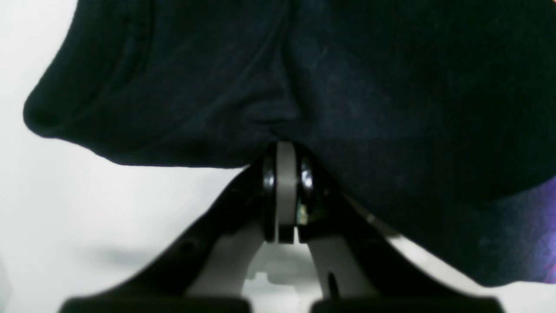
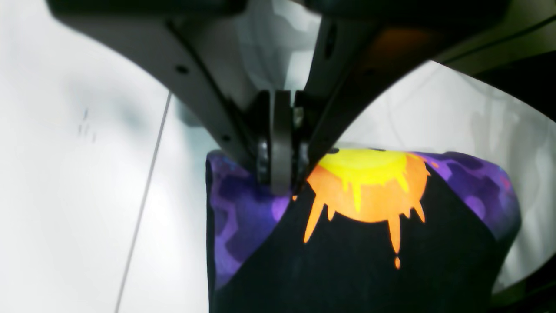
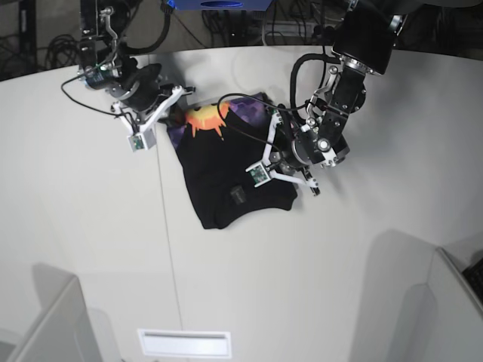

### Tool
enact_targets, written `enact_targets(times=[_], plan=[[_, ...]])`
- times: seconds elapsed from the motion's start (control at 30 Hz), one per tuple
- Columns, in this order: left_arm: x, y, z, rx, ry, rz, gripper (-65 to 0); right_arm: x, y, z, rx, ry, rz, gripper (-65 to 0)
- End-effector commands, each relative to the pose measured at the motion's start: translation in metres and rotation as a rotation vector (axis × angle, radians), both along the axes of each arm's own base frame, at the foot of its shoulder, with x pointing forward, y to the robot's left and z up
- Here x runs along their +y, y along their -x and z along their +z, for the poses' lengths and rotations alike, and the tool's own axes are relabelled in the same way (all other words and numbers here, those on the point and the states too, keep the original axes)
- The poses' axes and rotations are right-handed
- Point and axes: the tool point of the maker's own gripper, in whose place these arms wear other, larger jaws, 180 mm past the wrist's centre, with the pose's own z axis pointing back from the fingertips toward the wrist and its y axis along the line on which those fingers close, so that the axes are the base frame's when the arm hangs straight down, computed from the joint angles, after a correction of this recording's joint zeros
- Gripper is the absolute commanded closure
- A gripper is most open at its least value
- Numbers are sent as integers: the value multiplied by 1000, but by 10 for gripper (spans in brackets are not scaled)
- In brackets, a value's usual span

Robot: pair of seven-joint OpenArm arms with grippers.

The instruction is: Fold the T-shirt properly

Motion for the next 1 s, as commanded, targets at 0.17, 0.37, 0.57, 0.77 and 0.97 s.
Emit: enact_targets(times=[0.17,0.37,0.57,0.77,0.97], plan=[[11,-19,24,-83,5,14,0,-8,-9,14,-73,0,-16,0],[71,-9,42,-138,-21,137,0,-18,-24,22,-111,29,-15,0],[141,13,54,-159,-93,253,0,-46,-38,22,-120,57,-87,0],[219,28,76,-214,-144,493,0,-50,-39,-6,-49,63,-83,0],[241,35,83,-272,-113,553,0,-17,-29,-11,-27,32,-1,0]])
